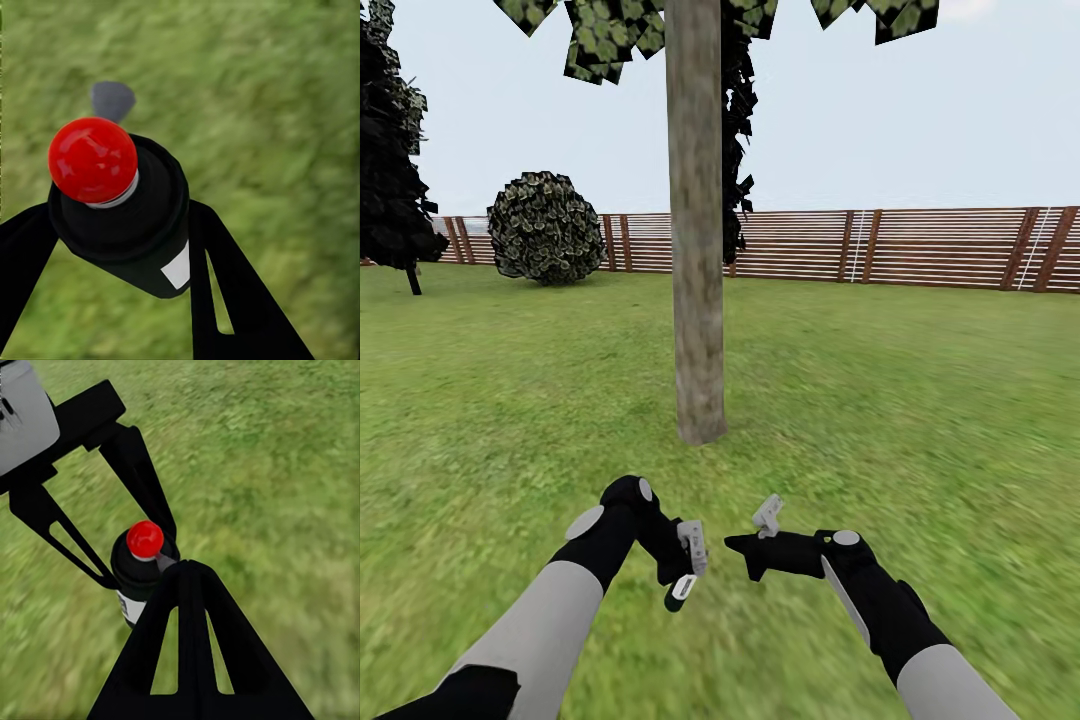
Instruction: In the garden, pick up the pesticide atomizer on the floor and spray pesticide onto both trees until each tree trunk is fully covered.
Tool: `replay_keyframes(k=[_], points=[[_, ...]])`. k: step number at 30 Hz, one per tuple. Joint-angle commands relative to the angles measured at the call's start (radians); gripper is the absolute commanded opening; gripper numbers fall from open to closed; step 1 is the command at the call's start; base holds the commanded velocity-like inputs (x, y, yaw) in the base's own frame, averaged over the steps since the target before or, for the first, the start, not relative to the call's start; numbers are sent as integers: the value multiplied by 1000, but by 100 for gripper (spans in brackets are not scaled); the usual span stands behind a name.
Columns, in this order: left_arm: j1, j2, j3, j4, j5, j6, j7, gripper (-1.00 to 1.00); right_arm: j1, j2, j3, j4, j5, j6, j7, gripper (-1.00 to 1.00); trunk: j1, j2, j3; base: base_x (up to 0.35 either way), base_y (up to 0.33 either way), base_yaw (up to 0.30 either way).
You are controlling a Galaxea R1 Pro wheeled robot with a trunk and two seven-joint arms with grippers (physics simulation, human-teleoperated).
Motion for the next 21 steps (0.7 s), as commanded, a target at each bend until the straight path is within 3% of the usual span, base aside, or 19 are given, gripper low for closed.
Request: replay_keyframes(k=[1, 15, 21], points=[[-1, 0, -1, -1, -3, 10, -4, -100, 0, -1, 1, -2, 0, 6, 2, -100, 0, 0, -1, 0, 0, 0], [-1, 0, -3, -1, 0, 12, 16, -100, 0, -1, 1, -1, 0, 6, 2, -100, 0, 0, -1, 0, 0, 0], [-1, 0, -4, 0, 3, 12, 16, -100, 0, -1, 40, -2, 0, 6, 2, -100, 0, 0, -1, 0, 0, 0]])
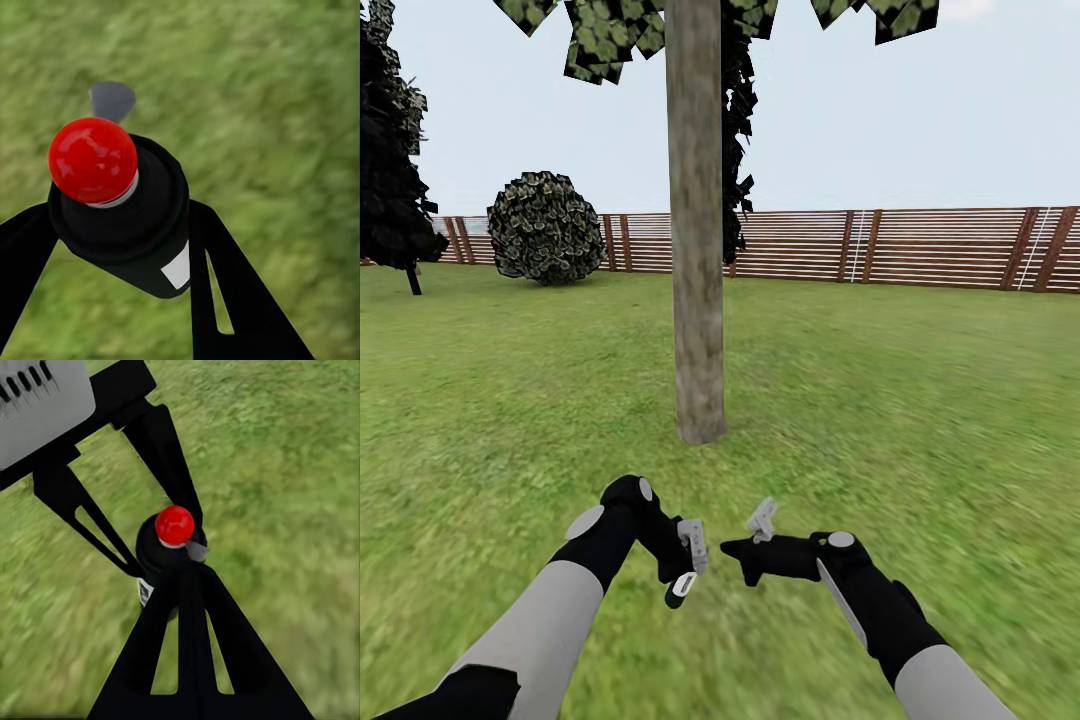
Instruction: In the garden, pick up the pesticide atomizer on the floor and spray pesticide onto both trees until each tree trunk is fully covered.
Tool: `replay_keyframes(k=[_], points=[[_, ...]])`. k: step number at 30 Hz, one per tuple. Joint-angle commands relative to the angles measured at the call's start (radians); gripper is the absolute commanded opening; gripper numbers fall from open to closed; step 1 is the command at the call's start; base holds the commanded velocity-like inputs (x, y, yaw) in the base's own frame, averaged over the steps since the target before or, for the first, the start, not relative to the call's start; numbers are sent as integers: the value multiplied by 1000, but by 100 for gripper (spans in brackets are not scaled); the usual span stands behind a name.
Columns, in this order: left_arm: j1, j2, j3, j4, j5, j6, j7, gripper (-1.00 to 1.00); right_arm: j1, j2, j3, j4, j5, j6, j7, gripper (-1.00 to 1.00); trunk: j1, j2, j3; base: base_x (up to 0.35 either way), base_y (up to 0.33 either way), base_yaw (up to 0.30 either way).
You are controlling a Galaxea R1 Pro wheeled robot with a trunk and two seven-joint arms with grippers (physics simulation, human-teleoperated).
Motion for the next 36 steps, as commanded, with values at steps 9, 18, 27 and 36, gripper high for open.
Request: replay_keyframes(k=[9, 18, 27, 36], points=[[0, 0, -2, -1, 8, 9, -5, -100, -1, -1, 8, -2, 0, 6, 2, -100, 0, 0, -1, 0, 0, 0], [0, 0, -5, 33, 25, 9, -6, -100, -1, -1, 9, -2, 0, 6, 2, -100, 0, 0, -1, 0, 0, 0], [0, 0, -6, 46, 26, 8, -7, -100, -1, -1, 9, -2, 0, 6, 2, -100, 0, 0, -1, 0, 0, 0], [0, 0, -14, 46, 135, 6, -7, -100, -1, -1, 10, -2, 0, 6, 2, -100, 0, 0, -1, 0, 0, 0]])
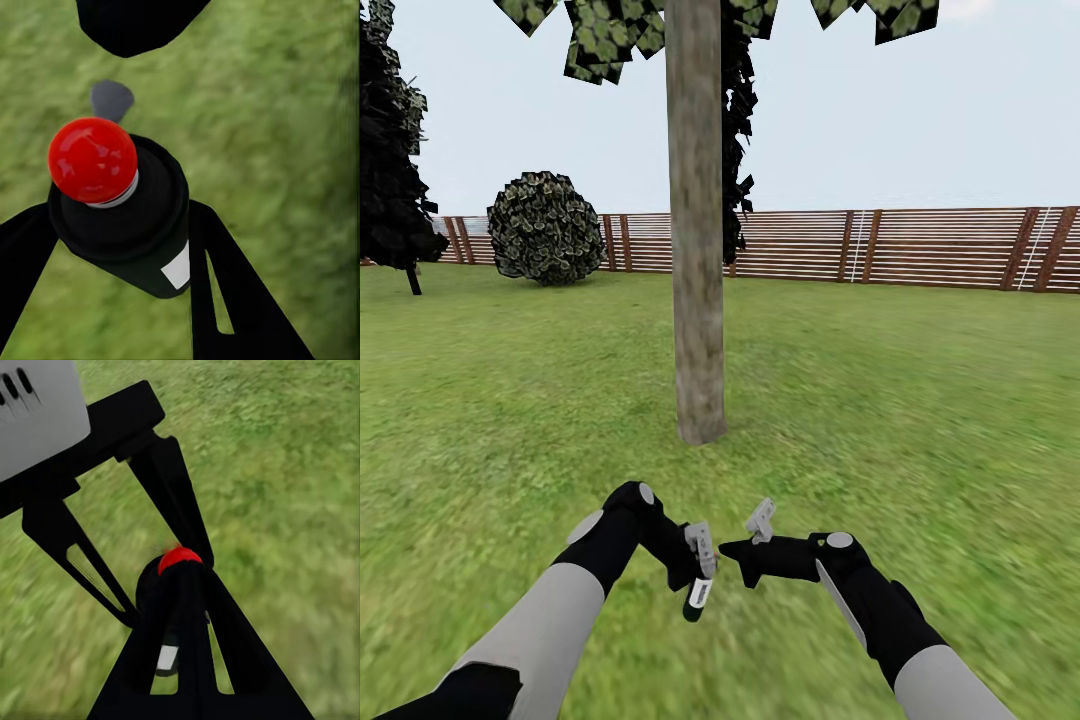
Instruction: In the garden, pick up the pesticide atomizer on the floor and spray pesticide onto both trees until each tree trunk is fully covered.
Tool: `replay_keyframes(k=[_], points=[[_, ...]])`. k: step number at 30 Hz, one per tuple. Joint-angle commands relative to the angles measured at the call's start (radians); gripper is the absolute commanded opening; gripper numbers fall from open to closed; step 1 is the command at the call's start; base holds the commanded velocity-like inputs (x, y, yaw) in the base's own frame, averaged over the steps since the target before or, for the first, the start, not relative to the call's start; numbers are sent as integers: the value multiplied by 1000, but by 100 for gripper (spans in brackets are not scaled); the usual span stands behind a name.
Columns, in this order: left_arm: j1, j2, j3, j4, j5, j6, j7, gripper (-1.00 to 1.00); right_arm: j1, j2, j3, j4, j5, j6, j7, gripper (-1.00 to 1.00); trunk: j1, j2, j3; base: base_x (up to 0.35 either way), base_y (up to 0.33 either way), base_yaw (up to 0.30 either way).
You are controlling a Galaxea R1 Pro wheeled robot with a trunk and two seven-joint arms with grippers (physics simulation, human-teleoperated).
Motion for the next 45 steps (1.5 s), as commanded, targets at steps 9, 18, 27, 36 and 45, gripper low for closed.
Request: replay_keyframes(k=[9, 18, 27, 36, 45], points=[[0, 0, -7, -1, 14, 10, -5, -100, -1, -1, 2, -1, 0, 6, 2, -100, 0, 0, -1, 0, 0, 0], [0, 0, -7, -2, 15, 10, -5, -100, -1, -1, 2, -1, 0, 6, 2, -100, 0, 0, -1, 0, 0, 0], [0, 0, -7, -4, 16, 9, -7, -100, -1, -1, 4, -1, 0, 6, 2, -100, 0, 0, -1, 0, 0, 0], [0, 0, -7, -4, 16, 9, -9, -100, -1, -1, 4, -1, -1, 6, 2, -100, 0, 0, -1, 0, 0, 0], [0, 0, -18, -2, -10, 9, -9, -100, -1, -1, 4, -1, 0, 6, 2, -100, 0, 0, -1, 0, 0, 0]])
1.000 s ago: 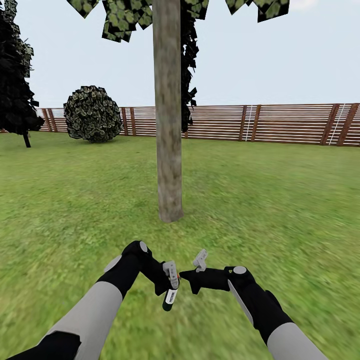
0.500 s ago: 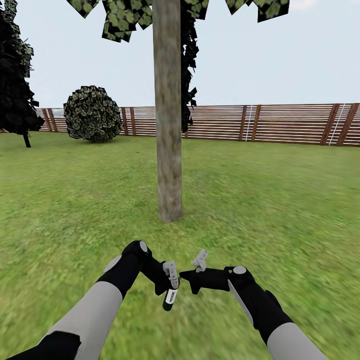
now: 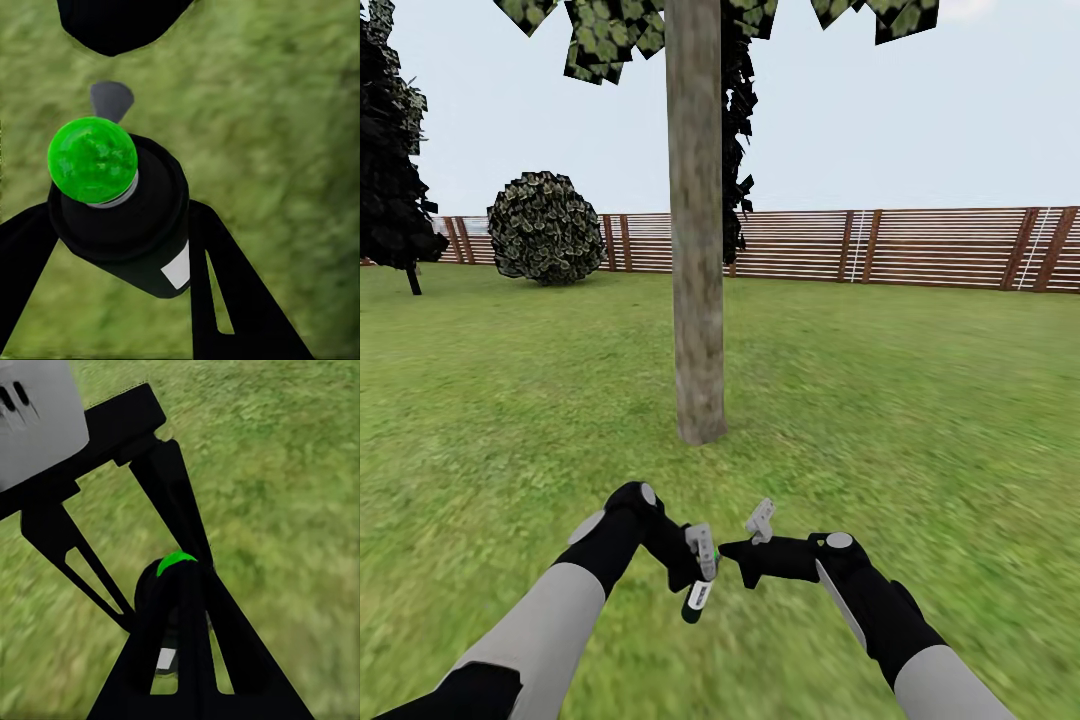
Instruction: In the garden, pick up the pesticide atomizer on the floor and spray pesticide onto both trees until each tree trunk is fully covered.
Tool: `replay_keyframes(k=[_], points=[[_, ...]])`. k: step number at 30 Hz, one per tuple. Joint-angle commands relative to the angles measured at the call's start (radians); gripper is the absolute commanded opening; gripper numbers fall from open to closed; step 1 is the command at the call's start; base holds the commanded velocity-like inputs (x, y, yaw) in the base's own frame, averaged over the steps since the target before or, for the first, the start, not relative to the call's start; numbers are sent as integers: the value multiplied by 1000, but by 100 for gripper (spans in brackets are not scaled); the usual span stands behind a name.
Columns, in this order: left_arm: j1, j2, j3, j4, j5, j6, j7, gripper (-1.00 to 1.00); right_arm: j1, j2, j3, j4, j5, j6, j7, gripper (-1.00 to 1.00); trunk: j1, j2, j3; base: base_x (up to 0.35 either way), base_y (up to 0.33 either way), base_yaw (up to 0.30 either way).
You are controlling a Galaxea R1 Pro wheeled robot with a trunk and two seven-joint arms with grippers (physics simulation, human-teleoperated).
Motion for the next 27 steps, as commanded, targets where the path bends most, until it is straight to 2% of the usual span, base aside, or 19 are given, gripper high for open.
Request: replay_keyframes(k=[1, 2, 5, 6, 10, 11, 12, 14, 16, 17, 18, 21, 22, 23, 24, 25, 27], points=[[0, 0, -1, -1, -12, 11, -5, -100, -1, -1, 1, -2, 0, 6, 2, -100, 0, 0, -1, 0, 0, 0], [0, 0, -3, -1, -37, 11, -5, -100, -1, -1, 1, -2, 0, 6, 2, -100, 0, 0, -1, 0, 0, 0], [0, 58, -2, 0, -205, 13, -3, -100, -1, -2, 1, -2, -1, 6, 2, -100, 0, 0, -1, 0, 0, 0], [0, 77, -1, 0, -232, 13, -2, -100, -1, -2, 1, -2, -1, 6, 2, -100, 0, 0, -1, 0, 0, 0], [0, 146, 3, -5, -257, 15, 26, -100, -1, -2, 1, -2, -2, 6, 2, -100, 0, 0, -1, 0, 0, 0], [0, 179, 14, -7, -256, 18, 64, -100, -1, -2, 1, -2, -4, 6, 2, -100, 0, 0, -1, 0, 0, 0], [0, 199, 32, -8, -254, 22, 91, -100, -1, -2, 1, -1, -5, 6, 2, -100, 0, 0, -1, 0, 0, 0], [0, 225, 100, -8, -241, 26, 128, -100, -1, -3, 1, -1, -6, 6, 2, -100, 0, 0, -1, 0, 0, 0], [1, 237, 219, -8, -226, 24, 145, -100, -1, -3, 0, 0, -8, 6, 1, -100, 0, 0, -1, 0, 0, 0], [0, 241, 314, -8, -220, 23, 158, -100, -1, -4, -2, 1, -8, 5, 1, -100, 0, 0, -1, 0, 0, 0], [0, 242, 377, -9, -217, 23, 176, -100, -1, -4, -3, 3, -6, 5, 0, -100, 0, 0, -1, 0, 0, 0], [0, 242, 559, -9, -188, 20, 310, -100, 0, -6, -9, 10, -3, 4, -7, -100, 0, 0, -1, 0, 0, 0], [0, 241, 612, -9, -162, 17, 362, -100, 1, -9, -10, 13, -4, 1, -8, 100, 0, 0, -1, 0, 0, 0], [1, 238, 658, -8, -125, 9, 409, -100, 2, -12, -12, 21, -6, -2, -9, 100, 0, 0, -1, 0, 0, 0], [1, 237, 678, -7, -102, 3, 428, -100, 3, -14, -13, 28, -7, -3, -9, 100, 0, 0, -1, 0, 0, 0], [1, 235, 709, -5, -51, -13, 460, -100, 7, -26, -16, 57, -9, -5, -10, 100, 0, 0, -1, 0, 0, 0], [5, 233, 746, -3, 73, -53, 497, -100, 14, -81, -40, 162, -12, -22, -11, 100, 0, 0, -1, 0, 0, 0]])
